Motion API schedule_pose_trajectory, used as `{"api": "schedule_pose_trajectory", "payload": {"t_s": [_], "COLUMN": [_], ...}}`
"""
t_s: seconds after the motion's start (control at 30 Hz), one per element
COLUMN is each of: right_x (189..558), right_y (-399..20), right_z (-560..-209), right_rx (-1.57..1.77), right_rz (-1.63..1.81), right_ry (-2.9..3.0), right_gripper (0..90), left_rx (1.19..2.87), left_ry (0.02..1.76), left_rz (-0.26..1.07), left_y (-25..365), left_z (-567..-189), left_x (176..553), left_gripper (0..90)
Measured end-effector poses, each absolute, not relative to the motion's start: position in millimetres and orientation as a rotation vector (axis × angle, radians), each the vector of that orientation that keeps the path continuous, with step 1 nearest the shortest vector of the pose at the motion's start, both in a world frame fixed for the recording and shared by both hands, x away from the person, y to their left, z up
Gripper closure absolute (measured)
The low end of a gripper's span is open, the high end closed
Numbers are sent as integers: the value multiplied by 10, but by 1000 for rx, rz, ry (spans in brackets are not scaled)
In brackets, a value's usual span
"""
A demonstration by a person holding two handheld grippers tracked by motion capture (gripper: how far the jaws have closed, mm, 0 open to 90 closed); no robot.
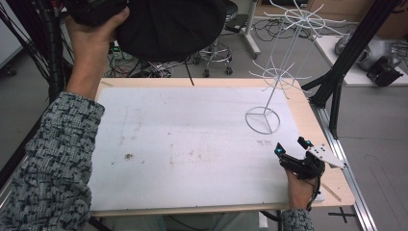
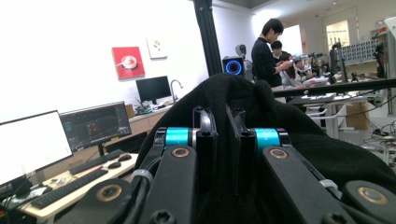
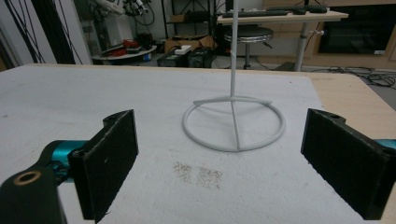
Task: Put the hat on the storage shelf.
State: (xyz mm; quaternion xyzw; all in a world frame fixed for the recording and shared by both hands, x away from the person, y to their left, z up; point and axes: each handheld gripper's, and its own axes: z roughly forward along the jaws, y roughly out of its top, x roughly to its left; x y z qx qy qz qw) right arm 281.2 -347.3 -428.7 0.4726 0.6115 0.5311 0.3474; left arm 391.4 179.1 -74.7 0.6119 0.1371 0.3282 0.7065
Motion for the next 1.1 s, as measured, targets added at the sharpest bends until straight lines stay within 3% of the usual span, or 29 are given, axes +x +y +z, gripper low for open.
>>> {"api": "schedule_pose_trajectory", "payload": {"t_s": [1.1], "right_x": [2729], "right_y": [-3550], "right_z": [-4302], "right_rx": [1227], "right_rz": [1380], "right_ry": [1582], "right_gripper": [100], "left_rx": [1360], "left_ry": [266], "left_rz": [589], "left_y": [723], "left_z": [-650], "left_x": [4423], "left_gripper": [835]}}
